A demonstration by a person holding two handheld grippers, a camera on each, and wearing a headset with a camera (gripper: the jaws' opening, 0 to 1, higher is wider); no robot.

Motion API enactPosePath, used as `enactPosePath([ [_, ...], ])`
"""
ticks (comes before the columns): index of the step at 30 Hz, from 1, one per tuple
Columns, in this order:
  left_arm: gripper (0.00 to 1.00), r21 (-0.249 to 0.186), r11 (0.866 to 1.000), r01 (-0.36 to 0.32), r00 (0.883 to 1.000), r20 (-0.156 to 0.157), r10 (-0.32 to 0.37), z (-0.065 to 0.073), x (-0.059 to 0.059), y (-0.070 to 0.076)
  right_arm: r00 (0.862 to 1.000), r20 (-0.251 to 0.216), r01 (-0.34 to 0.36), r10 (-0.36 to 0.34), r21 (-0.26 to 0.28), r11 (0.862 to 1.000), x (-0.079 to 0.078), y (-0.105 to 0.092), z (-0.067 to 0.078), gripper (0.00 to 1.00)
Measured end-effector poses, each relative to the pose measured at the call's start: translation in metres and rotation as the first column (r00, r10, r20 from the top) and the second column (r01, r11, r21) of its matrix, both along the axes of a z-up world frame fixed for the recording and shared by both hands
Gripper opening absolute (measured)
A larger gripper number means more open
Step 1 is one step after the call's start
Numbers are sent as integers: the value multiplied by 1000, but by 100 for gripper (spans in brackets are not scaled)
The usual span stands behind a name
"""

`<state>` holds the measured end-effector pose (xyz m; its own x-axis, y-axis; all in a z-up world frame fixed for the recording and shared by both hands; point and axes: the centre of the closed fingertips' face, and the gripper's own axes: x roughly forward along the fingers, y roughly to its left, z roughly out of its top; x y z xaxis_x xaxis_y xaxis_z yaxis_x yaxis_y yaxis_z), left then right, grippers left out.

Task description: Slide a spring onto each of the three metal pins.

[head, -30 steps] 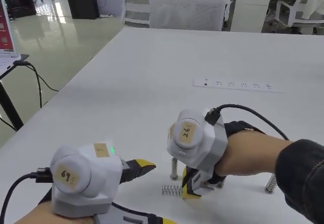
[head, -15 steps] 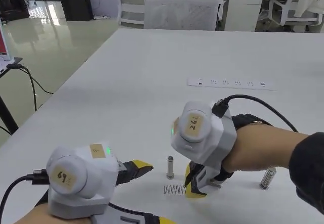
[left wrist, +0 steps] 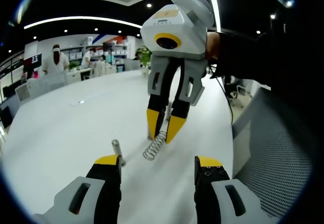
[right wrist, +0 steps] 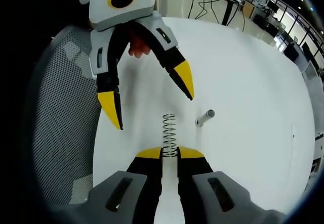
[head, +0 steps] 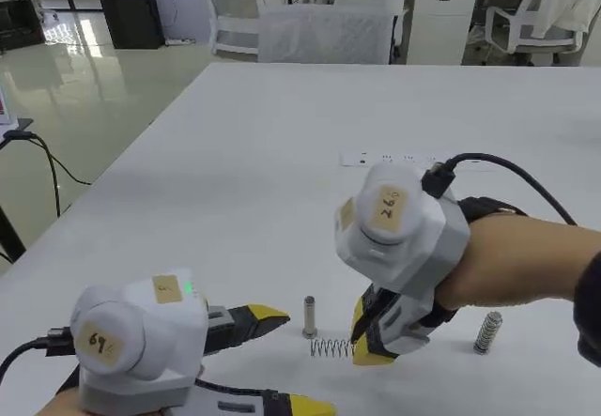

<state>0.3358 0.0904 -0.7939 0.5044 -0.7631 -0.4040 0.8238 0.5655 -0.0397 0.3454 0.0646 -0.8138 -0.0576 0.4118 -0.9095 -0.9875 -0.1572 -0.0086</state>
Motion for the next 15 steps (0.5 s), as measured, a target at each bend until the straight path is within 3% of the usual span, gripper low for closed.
enactPosePath([
  [7, 33, -11, 999, 30, 999, 40, -30, 6, -2, -4, 1000, -2, -20, 20, -4, 1000, -6, -2, 4, 8],
  [15, 20, -16, 998, 67, 996, 61, -66, 9, -7, -9, 999, -7, -52, 52, 0, 999, -15, 0, 8, 8],
])
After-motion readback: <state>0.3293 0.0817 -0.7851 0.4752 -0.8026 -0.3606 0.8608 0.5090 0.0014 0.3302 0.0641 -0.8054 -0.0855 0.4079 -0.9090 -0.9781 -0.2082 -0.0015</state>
